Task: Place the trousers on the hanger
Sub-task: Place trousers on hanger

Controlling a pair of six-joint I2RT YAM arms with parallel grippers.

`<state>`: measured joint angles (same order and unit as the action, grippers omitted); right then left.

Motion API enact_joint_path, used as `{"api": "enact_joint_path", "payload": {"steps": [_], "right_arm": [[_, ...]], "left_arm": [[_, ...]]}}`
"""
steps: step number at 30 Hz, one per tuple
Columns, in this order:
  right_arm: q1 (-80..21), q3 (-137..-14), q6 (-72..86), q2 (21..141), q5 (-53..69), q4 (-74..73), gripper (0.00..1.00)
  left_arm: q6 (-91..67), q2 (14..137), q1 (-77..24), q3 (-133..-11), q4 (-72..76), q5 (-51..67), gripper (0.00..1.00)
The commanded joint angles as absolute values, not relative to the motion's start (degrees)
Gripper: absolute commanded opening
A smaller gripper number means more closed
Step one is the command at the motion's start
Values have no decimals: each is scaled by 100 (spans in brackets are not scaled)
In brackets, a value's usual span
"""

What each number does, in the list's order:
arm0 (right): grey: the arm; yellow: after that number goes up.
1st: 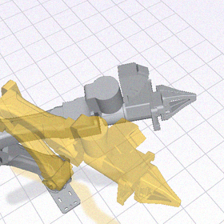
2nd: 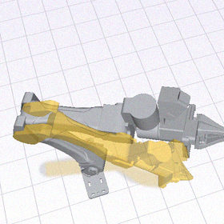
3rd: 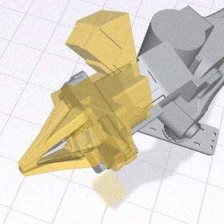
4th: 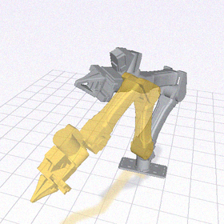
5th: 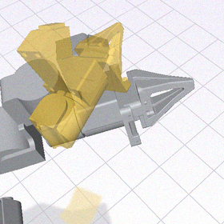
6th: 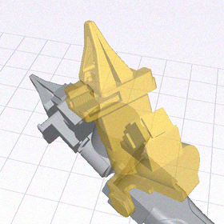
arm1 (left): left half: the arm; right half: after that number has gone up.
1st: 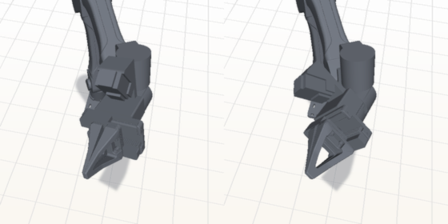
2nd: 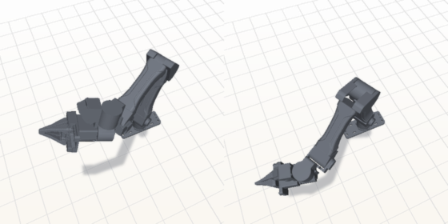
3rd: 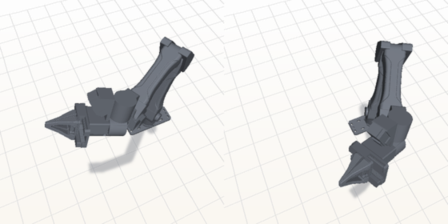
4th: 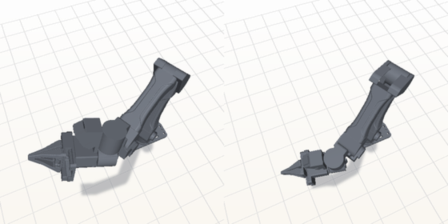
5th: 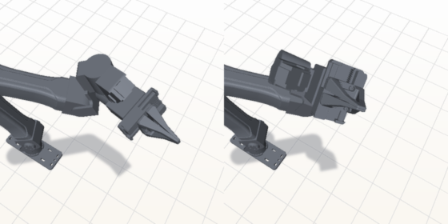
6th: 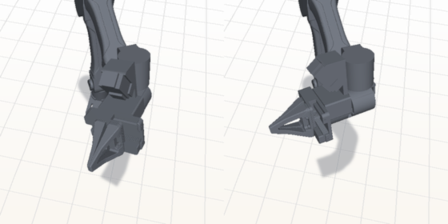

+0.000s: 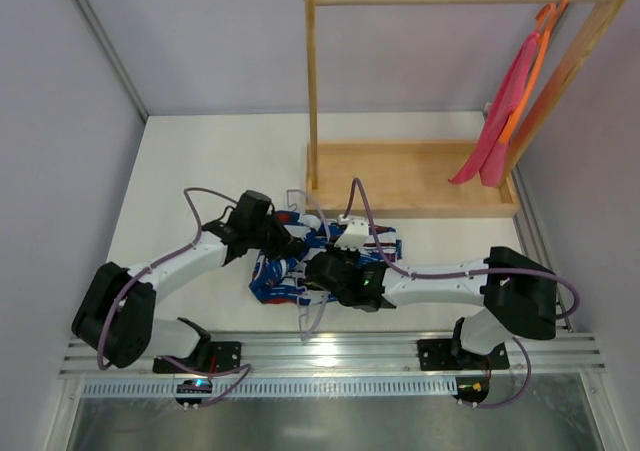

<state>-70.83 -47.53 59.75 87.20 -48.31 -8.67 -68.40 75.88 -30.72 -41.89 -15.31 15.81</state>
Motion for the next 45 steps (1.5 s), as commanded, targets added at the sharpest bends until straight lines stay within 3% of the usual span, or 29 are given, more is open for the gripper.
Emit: {"api": "enact_joint_path", "payload": {"steps": [1,5,8,9,13,18,20,22,23,27,29,38,45], "right_arm": [[-7128,-4746,6187,8438,-5273,-624,4],[-7119,-4720,6205,8429,-5282,-659,4],[-7128,-4702,6223,8411,-5291,-659,4],[-7128,-4702,6231,8394,-5291,-659,4],[-7128,-4667,6258,8323,-5335,-712,4],[-7128,-4614,6310,8332,-5317,-712,4],[-7128,-4597,6319,8341,-5291,-668,4],[-7119,-4605,6328,8367,-5274,-685,4],[-7128,-4605,6311,8358,-5265,-694,4],[-7128,-4658,6293,8332,-5247,-721,4],[-7128,-4684,6267,8314,-5256,-738,4],[-7172,-4860,6073,8279,-5159,-765,4],[-7321,-5009,5704,8349,-4913,-484,7]], "left_arm": [[-7180,7786,-3243,-4324,-1081,1538,1],[-7339,7875,-3410,-4376,-722,1617,11],[-7269,8007,-3445,-4631,-738,1827,22],[-7068,8042,-3437,-4954,-886,1828,30],[-6189,8191,-3332,-6080,-2945,1504,41],[-5433,7955,-2682,-6775,-4112,1055,53],[-4950,7893,-2410,-6907,-4665,836,54],[-4581,7858,-2356,-7005,-5139,257,45],[-4309,7831,-2347,-6944,-5411,159,33],[-4332,7402,-2399,-5909,-4836,1342,10],[-4830,6945,-2461,-5077,-4257,2046,4],[-6020,6539,-3172,-3587,-1707,2452,0],[-6169,7049,-3217,-3377,-1004,2680,1]]}}
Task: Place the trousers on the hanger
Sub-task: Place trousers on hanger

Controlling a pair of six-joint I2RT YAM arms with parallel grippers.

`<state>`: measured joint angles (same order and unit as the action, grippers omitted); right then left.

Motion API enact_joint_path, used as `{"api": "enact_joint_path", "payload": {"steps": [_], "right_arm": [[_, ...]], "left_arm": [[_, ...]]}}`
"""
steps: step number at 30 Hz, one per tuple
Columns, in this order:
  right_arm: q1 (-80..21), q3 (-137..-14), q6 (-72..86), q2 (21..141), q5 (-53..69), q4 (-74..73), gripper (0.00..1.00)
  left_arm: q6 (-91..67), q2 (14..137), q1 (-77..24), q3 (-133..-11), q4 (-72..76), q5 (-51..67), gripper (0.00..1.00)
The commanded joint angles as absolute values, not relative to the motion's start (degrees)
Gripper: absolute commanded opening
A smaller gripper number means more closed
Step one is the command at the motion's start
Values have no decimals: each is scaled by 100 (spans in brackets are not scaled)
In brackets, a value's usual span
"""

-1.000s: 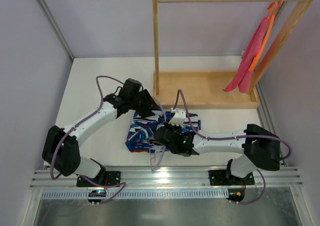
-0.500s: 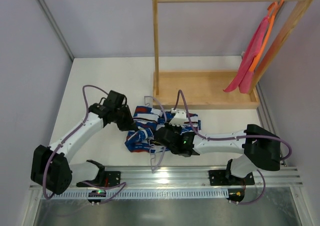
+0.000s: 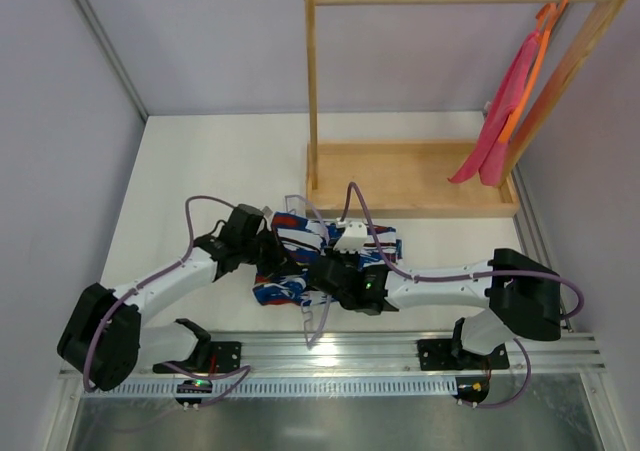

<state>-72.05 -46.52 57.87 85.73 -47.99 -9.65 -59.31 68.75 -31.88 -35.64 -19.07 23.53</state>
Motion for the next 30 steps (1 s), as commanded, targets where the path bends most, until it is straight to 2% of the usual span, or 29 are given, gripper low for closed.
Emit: {"api": "enact_joint_path", "payload": {"steps": [1,5,10,12,13,16,22,30], "right_arm": [[-7347,-5027,5687,8367,-4870,-466,8],[-7470,-5089,5678,8429,-4755,-404,15],[-7593,-5124,5616,8420,-4737,-431,29],[-7646,-5089,5599,8367,-4772,-439,30],[-7673,-5089,5581,8324,-4764,-439,31],[-7752,-5089,5528,8244,-4764,-431,32],[-7901,-5071,5519,8130,-4790,-387,38],[-7980,-4887,5476,8033,-4632,-35,41]], "left_arm": [[-6335,7084,-3225,-3297,-828,2715,1],[-6416,7198,-3226,-3181,-396,2768,1],[-6197,7024,-3217,-3260,-615,2681,1],[-5977,6778,-3217,-3436,-1017,2471,15],[-5907,6698,-3191,-3515,-1194,2287,27],[-5731,6391,-3086,-3674,-1529,2154,48],[-5511,5863,-2988,-3551,-1582,2215,62],[-5239,5089,-2962,-3490,-1573,2355,66]]}}
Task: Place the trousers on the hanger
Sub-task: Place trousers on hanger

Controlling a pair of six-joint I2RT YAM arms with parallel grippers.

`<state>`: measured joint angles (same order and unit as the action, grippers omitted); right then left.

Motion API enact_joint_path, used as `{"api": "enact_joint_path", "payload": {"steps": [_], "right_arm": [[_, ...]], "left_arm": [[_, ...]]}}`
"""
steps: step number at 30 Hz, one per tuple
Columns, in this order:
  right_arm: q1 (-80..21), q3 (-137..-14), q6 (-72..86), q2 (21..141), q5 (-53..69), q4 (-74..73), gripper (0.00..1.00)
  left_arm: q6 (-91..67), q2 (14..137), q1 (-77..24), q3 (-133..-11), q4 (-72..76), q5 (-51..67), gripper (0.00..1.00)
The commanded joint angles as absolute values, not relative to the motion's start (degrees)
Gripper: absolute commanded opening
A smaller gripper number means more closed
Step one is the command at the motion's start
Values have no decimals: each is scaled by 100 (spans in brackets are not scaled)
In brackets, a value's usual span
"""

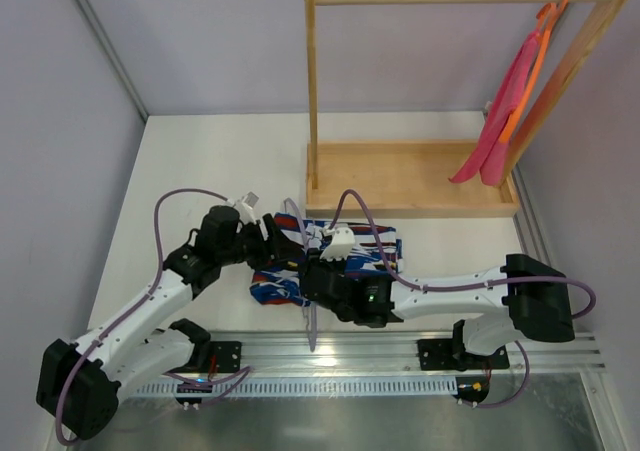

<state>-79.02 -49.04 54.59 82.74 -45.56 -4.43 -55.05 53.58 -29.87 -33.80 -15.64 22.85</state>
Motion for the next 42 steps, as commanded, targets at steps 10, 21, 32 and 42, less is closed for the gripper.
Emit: {"api": "enact_joint_path", "payload": {"steps": [10,21,32,42], "right_arm": [[-8121,-4720,5238,8033,-4561,562,42],[-8130,-4614,5379,8165,-4421,765,42],[-8130,-4412,5379,8183,-4272,1028,42],[-8130,-4140,5370,8077,-4184,1230,32]], "left_arm": [[-5309,4966,-2953,-3094,-1055,2628,66],[-5414,4922,-2953,-2821,-545,2795,65],[-5440,5299,-2962,-2804,-378,2602,61],[-5388,5493,-2962,-2988,-483,2461,56]]}}
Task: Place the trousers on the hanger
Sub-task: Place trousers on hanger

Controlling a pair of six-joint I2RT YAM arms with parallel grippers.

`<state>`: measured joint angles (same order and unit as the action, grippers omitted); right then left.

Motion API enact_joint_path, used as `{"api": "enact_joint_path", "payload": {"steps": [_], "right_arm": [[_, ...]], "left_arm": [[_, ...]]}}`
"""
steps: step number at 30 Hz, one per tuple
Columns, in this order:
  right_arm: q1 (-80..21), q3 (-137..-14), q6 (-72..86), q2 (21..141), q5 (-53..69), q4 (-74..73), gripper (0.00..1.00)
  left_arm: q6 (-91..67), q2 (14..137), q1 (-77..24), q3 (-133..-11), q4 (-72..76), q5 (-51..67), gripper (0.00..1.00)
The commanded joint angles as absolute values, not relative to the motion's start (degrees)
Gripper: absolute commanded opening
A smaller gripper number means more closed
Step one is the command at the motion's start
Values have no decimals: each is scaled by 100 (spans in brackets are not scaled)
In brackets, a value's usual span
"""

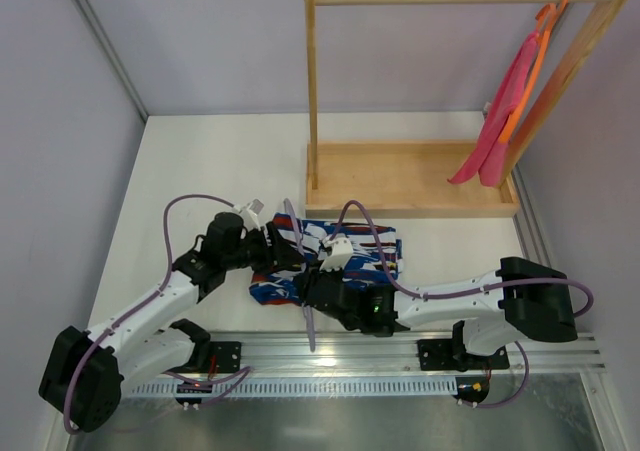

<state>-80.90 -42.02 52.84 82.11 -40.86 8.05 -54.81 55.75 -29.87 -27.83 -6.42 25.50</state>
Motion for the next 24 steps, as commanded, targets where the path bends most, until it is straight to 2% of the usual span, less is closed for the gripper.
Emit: {"api": "enact_joint_path", "payload": {"steps": [1,8,13,19,24], "right_arm": [[-8156,-4140,5335,8077,-4175,1230,31],[-8226,-4157,5265,8033,-4201,1204,31],[-8314,-4245,5247,8103,-4263,1143,31],[-8367,-4386,5177,8174,-4342,1011,28],[-8367,-4421,5186,8227,-4307,984,28]], "left_arm": [[-5405,5441,-2953,-2980,-440,2470,57],[-5528,5098,-2953,-2909,-290,2426,62],[-5511,5378,-2962,-2918,-273,2400,63],[-5572,5703,-2962,-2962,-115,2364,61],[-5617,5792,-2962,-3058,-61,2347,56]]}}
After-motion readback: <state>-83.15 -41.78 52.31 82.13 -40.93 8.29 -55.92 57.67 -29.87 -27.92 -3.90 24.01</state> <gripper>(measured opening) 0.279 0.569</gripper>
